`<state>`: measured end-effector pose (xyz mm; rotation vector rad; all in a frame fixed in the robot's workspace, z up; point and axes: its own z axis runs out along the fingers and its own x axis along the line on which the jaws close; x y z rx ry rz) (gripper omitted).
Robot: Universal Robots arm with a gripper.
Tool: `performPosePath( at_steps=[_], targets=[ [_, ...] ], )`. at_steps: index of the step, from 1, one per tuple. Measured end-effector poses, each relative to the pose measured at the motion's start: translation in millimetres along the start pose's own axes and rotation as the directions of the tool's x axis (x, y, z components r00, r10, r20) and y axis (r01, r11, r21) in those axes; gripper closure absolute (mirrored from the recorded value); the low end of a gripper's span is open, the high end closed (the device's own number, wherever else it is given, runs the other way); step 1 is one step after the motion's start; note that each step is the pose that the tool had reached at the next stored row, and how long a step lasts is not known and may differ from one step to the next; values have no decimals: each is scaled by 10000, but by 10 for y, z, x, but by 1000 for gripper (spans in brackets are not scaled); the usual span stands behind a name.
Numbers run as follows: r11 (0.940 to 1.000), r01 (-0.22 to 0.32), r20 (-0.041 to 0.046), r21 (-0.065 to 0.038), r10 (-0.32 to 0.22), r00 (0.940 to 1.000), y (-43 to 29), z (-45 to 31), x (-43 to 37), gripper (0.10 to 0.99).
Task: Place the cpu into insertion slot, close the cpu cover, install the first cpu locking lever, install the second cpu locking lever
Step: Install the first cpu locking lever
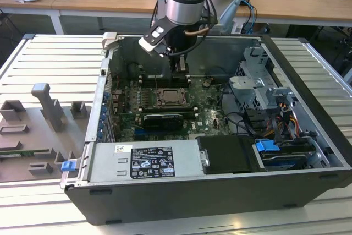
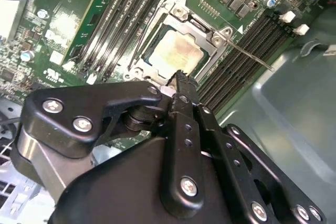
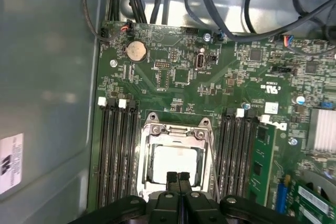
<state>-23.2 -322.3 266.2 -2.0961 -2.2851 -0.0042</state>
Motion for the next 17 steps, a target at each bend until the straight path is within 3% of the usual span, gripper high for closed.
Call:
performPosePath(
  at_steps=[3, 6, 8, 10, 14, 17],
  targets=[
    [10000, -4, 62, 1, 4, 10000, -3, -118, 4, 980],
    [9999, 103, 86, 5, -103, 9999, -4, -121, 4, 980],
    [9986, 534, 98, 20, -535, 9985, -4, -122, 4, 980],
    [9942, 1070, 111, 39, -1071, 9942, -4, -121, 4, 980],
    [9874, 1584, 121, 61, -1584, 9873, -7, -115, 4, 980],
    [9772, 2124, 129, 80, -2125, 9771, -8, -110, 4, 980]
  ],
)
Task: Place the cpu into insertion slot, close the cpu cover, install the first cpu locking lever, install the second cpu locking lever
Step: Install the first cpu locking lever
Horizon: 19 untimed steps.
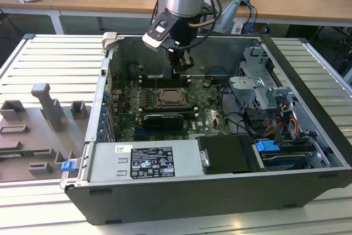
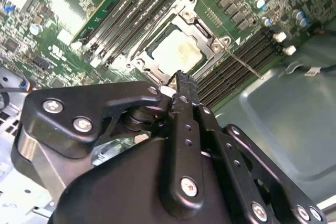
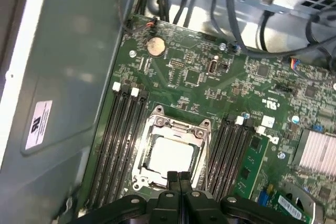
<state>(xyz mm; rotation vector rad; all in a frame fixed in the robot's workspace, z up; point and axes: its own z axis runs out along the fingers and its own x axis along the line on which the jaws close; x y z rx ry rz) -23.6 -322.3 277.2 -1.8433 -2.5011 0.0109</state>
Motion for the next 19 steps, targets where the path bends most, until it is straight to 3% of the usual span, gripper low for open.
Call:
performPosePath(
  at_steps=[2, 6, 12, 19],
  targets=[
    [9976, 695, 18, 18, -695, 9976, 0, 8, 0, 980],
    [9860, 1668, 41, 45, -1668, 9860, 0, 14, -1, 980],
    [9642, 2649, 62, 73, -2650, 9642, 0, 18, -1, 980],
    [9347, 3552, 78, 101, -3553, 9347, 0, 20, -1, 980]
  ],
)
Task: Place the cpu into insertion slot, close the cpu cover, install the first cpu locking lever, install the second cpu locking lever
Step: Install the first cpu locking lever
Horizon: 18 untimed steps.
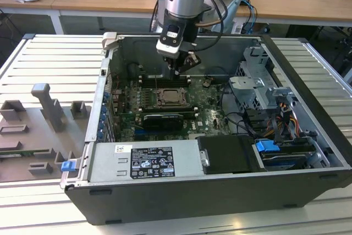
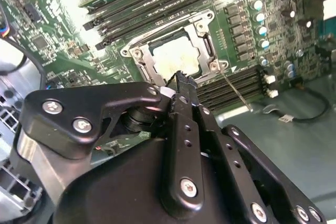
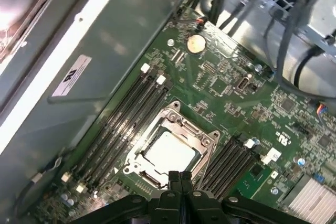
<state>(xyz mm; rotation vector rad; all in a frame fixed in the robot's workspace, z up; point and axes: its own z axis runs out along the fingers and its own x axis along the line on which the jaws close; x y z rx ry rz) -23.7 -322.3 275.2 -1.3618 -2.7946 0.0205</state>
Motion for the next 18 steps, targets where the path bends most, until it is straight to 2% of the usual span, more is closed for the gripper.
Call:
performPosePath(
  at_steps=[2, 4, 6, 9, 11, 13, 15, 16, 18],
  targets=[
    [9990, 452, 12, 11, -452, 9990, 0, 1, 0, 980],
    [9940, 1090, 27, 27, -1090, 9940, 0, 3, 0, 980],
    [9894, 1451, 36, 38, -1452, 9894, 0, 4, 0, 980],
    [9787, 2052, 50, 54, -2052, 9787, 0, 7, 0, 980],
    [9685, 2488, 58, 67, -2488, 9685, 0, 8, 0, 980],
    [9516, 3073, 69, 86, -3074, 9516, 0, 11, 0, 980],
    [9388, 3443, 76, 98, -3444, 9388, 0, 12, 0, 980],
    [9145, 4044, 86, 118, -4045, 9145, 0, 15, 0, 980],
    [8996, 4364, 91, 130, -4366, 8996, 0, 16, 0, 980]
  ],
)
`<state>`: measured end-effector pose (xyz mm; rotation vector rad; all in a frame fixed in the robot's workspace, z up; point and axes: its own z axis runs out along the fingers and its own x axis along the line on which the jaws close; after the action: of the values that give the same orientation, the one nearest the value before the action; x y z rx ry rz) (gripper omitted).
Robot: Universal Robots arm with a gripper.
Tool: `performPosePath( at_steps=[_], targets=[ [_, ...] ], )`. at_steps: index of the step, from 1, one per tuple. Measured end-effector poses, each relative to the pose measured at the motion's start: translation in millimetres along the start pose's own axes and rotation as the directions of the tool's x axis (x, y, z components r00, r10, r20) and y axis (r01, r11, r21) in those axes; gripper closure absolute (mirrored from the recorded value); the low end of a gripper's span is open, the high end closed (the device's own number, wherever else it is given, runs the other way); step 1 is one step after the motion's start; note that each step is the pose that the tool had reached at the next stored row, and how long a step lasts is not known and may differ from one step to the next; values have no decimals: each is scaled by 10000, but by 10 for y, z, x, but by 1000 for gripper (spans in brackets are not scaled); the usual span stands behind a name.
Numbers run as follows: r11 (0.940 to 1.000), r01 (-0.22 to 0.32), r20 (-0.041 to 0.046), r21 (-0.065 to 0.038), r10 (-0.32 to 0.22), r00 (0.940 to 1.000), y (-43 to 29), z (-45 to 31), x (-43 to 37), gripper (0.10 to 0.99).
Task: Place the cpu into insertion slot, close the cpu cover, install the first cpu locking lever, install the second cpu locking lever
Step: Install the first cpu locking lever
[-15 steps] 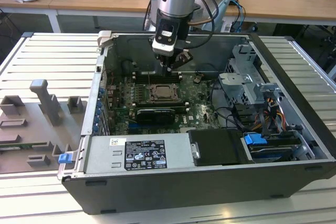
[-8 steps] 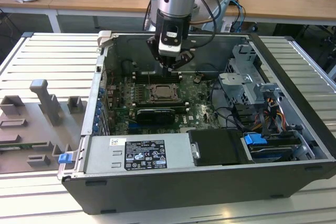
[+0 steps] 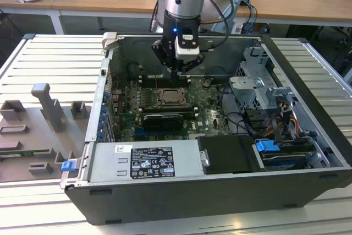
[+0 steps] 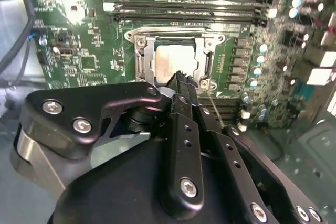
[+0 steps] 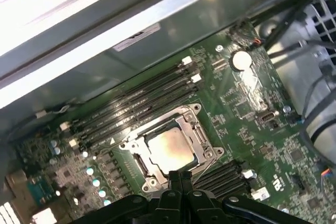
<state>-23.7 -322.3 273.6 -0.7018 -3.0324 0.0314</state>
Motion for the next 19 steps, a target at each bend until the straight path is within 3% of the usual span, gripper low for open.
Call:
performPosePath(
  at_steps=[4, 6, 10, 15, 16, 19],
  targets=[
    [9969, 790, 20, 19, -790, 9969, 0, 2, 0, 980],
    [9897, 1434, 35, 37, -1434, 9897, 0, 4, 0, 980],
    [9759, 2184, 51, 59, -2184, 9758, 1, 7, 0, 980],
    [9424, 3344, 74, 94, -3344, 9424, 0, 13, 0, 980],
    [9265, 3762, 82, 108, -3763, 9265, 0, 14, 0, 980],
    [8999, 4359, 91, 129, -4360, 8999, 0, 15, 0, 980]
  ],
)
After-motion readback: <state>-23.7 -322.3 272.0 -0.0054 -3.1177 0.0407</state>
